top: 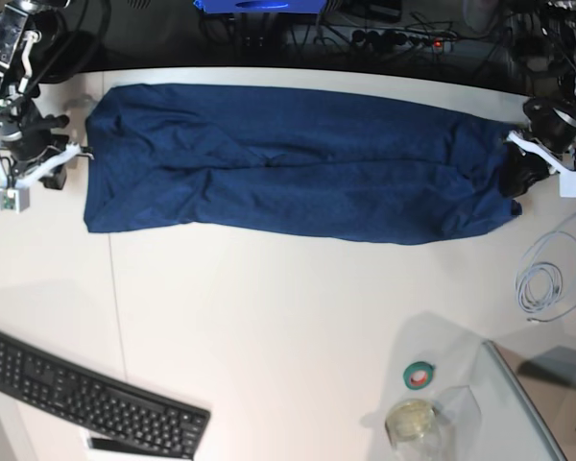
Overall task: Layout the t-shirt on the table in an organized manner, then fold the t-shirt properly
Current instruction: 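Grasp the shirt end with the left gripper and fold it toward the right gripper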
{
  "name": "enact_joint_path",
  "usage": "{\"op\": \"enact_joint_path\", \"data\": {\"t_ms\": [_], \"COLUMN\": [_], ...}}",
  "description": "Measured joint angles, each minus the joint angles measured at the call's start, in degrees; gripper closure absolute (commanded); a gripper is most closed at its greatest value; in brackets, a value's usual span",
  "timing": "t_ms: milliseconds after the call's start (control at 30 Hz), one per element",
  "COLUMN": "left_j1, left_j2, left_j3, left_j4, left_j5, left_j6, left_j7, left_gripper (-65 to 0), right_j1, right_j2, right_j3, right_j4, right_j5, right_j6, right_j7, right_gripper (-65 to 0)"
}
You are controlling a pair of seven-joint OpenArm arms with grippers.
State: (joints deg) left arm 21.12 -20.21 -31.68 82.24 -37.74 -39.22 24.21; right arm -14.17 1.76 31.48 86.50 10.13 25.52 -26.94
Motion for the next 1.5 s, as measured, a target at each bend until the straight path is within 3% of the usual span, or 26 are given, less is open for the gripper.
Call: {"op": "enact_joint_path", "data": {"t_ms": [100, 200, 300, 433, 567, 733, 933, 1500], "left_j1": [2.4, 2.8, 1.8, -0.9, -4.4, -7.7, -7.9, -10.0], "left_j2": [2.5, 2.9, 2.7, 2.9, 2.6, 2.8, 2.6, 3.7], "left_j3": [3.4, 8.6, 15.9, 24.2, 32.4, 39.3, 42.6, 42.1], "left_j4": [6.4, 9.6, 10.4, 10.0, 9.1, 6.4, 4.6, 2.6], "left_j5": [0.0, 0.0, -0.1, -0.1, -0.1, -0.3, -0.2, -0.3], "left_j6": [0.0, -0.1, 4.4, 6.7, 12.1, 14.6, 14.9, 14.9], "left_j7": [0.1, 0.4, 0.1, 0.4, 0.1, 0.0, 0.0, -0.2], "left_gripper": [0.0, 0.0, 0.0, 0.0, 0.0, 0.0, 0.0, 0.0], "right_j1": [0.0, 0.0, 0.0, 0.0, 0.2, 0.1, 0.1, 0.5], "right_j2": [0.1, 0.1, 0.1, 0.2, 0.1, 0.2, 0.3, 0.3], "right_j3": [0.0, 0.0, -0.2, -0.2, -0.1, 0.1, 0.1, 0.1], "right_j4": [0.0, 0.0, 0.0, 0.0, 0.0, 0.0, 0.0, -0.1], "right_j5": [0.0, 0.1, 0.0, 0.0, 0.0, 0.0, 0.0, 0.0], "right_j6": [0.0, 0.0, 0.0, 0.0, 0.0, 0.0, 0.0, 0.0], "right_j7": [0.0, 0.0, 0.0, 0.0, 0.0, 0.0, 0.0, 0.0], "right_gripper": [-1.7, -1.7, -1.7, -1.7, -1.7, -1.7, -1.7, -1.7]}}
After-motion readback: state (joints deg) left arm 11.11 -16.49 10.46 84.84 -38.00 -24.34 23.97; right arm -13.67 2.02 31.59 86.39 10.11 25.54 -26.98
